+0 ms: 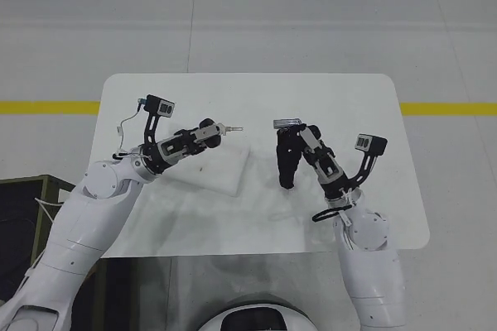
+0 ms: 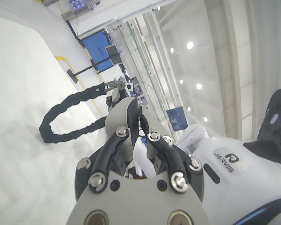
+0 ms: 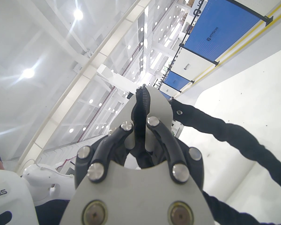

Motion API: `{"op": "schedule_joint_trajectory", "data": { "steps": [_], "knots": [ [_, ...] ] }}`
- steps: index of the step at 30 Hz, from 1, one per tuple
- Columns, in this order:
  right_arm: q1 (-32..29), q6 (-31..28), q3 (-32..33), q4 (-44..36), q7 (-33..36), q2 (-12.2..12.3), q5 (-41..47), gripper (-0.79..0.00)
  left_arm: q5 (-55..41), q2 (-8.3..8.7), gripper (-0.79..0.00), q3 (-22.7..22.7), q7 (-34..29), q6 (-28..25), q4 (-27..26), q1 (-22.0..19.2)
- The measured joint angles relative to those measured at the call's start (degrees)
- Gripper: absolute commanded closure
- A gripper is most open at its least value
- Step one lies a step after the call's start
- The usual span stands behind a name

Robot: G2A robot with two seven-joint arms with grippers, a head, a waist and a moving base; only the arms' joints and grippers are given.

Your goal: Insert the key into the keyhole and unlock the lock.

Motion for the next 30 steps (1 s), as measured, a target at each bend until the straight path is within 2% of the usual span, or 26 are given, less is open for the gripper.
{"op": "schedule_joint_trajectory", "data": {
  "steps": [4,30],
  "knots": [
    [0.0,-2.1,-1.8,0.7,-3.5,0.1,-2.9,0.0,0.7,-0.76,0.0,0.9,2.8,1.8,-1.2,1.1],
    [0.4,-6.9,-6.1,2.7,-10.2,1.7,-10.2,0.0,6.0,-3.38,0.0,-1.3,1.9,4.8,-1.2,1.8]
  ]
}}
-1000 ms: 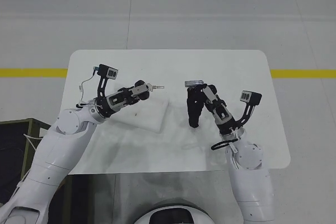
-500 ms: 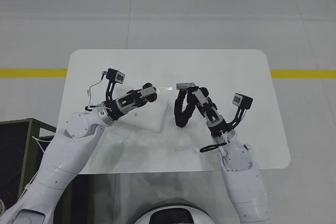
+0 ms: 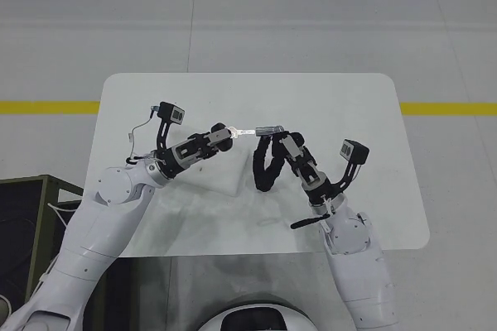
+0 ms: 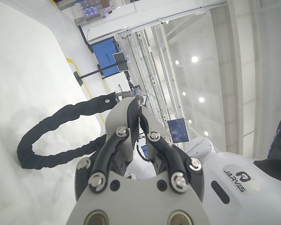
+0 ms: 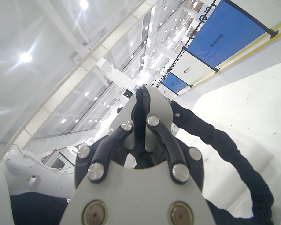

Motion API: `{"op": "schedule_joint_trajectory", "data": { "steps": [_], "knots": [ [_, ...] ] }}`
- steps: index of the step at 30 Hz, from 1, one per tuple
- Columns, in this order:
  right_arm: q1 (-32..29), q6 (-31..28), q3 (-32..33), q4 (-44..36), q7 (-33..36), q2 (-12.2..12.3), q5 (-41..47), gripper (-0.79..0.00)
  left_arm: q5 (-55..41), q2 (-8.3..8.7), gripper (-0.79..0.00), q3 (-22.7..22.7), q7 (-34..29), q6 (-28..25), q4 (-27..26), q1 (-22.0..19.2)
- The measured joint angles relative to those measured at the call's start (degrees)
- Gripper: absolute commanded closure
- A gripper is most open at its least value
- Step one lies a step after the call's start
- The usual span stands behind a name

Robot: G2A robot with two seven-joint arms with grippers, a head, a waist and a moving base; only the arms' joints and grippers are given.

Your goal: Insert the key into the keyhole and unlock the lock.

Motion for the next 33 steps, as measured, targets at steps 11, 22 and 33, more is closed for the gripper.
{"op": "schedule_joint_trajectory", "data": {
  "steps": [11,22,33],
  "knots": [
    [-0.3,-0.3,-0.3,-0.4,-0.8,0.8,-0.2,0.0,1.1,-0.91,0.0,-0.8,-0.6,0.7,-0.4,0.6],
    [-0.3,-0.2,-0.9,-0.6,-1.5,1.6,-0.1,0.0,1.7,-1.73,0.0,-1.6,-1.3,1.1,-0.5,1.0],
    [-0.1,-0.4,-1.7,-0.3,-2.3,2.2,-0.2,0.0,2.5,-2.4,0.0,-2.3,-2.2,1.8,-0.6,1.4]
  ]
}}
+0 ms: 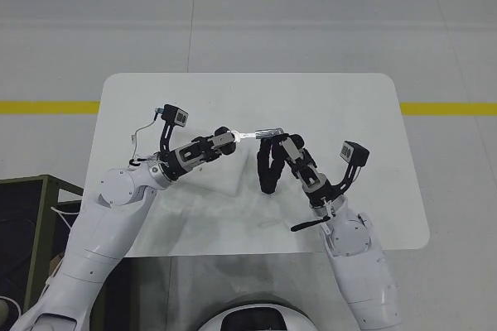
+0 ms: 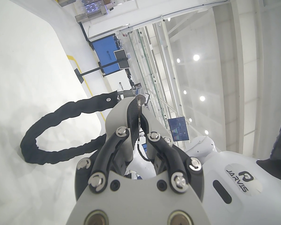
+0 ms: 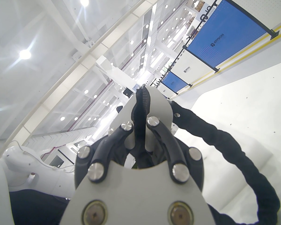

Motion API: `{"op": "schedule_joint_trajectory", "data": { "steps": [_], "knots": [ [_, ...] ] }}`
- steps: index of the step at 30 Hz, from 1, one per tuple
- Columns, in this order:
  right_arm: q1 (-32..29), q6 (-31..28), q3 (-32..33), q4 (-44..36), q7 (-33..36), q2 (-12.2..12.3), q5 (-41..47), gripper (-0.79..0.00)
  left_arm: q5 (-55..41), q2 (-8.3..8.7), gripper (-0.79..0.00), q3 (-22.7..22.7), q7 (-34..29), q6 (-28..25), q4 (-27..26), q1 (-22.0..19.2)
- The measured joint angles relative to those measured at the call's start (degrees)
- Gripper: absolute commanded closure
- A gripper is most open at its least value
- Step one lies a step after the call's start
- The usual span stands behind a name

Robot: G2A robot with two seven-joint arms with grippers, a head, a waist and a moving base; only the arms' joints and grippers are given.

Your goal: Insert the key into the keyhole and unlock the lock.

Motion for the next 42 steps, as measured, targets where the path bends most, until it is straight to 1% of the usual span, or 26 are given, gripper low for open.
{"op": "schedule_joint_trajectory", "data": {
  "steps": [15,22,29,38,42],
  "knots": [
    [0.1,-0.2,-0.8,-0.5,0.3,0.9,-1.5,0.0,0.1,-0.88,0.0,-0.7,-2.1,-0.9,-0.4,0.3],
    [0.2,-1.5,-0.6,-1.2,1.0,1.5,-3.2,0.0,1.2,-1.2,0.0,-0.9,-3.2,-1.1,-0.5,0.4],
    [-0.3,-3.0,-0.5,-2.1,-0.2,2.0,-6.3,0.0,3.5,-1.45,0.0,-1.2,-2.7,-1.0,-1.2,0.7],
    [-0.5,-3.1,-1.4,-2.0,-1.4,2.5,-6.8,0.0,3.2,-1.84,0.0,-1.2,-3.7,-1.1,-1.3,0.9],
    [-0.5,-2.5,-2.0,-1.6,-1.7,2.6,-5.6,0.0,2.5,-2.03,0.0,-1.1,-4.0,-1.4,-1.3,0.9]
  ]
}}
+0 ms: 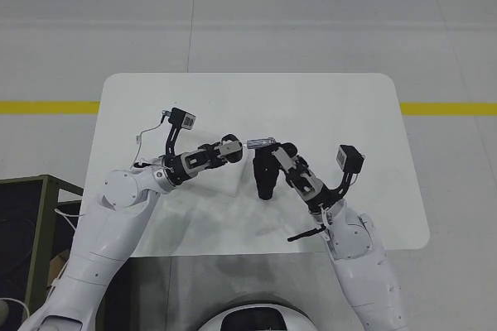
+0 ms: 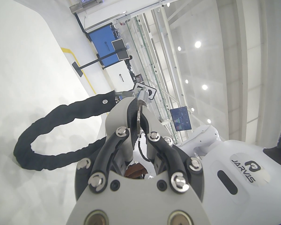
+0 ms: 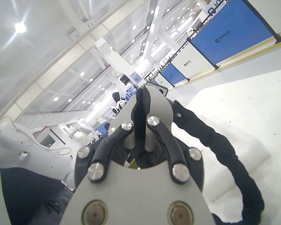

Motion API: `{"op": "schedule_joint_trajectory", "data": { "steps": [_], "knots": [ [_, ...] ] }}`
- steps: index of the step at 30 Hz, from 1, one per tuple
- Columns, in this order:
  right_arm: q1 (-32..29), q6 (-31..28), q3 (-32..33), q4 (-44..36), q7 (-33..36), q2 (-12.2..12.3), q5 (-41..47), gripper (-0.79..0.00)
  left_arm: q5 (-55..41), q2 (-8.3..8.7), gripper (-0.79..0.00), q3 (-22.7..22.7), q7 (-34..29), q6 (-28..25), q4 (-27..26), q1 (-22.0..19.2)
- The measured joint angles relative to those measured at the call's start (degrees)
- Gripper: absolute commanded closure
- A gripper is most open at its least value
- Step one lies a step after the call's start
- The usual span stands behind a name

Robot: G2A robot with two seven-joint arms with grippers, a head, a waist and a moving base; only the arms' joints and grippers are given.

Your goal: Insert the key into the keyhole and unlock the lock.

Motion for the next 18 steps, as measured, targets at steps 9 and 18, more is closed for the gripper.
{"op": "schedule_joint_trajectory", "data": {
  "steps": [9,18],
  "knots": [
    [0.7,1.0,-0.7,0.9,-0.1,0.4,4.2,0.0,-1.7,-0.41,0.0,-0.2,-1.0,-0.3,0.6,-0.1],
    [1.4,2.5,1.0,0.3,-0.4,0.9,7.4,0.0,-2.2,-0.57,0.0,-1.8,-1.4,-0.4,1.6,0.1]
  ]
}}
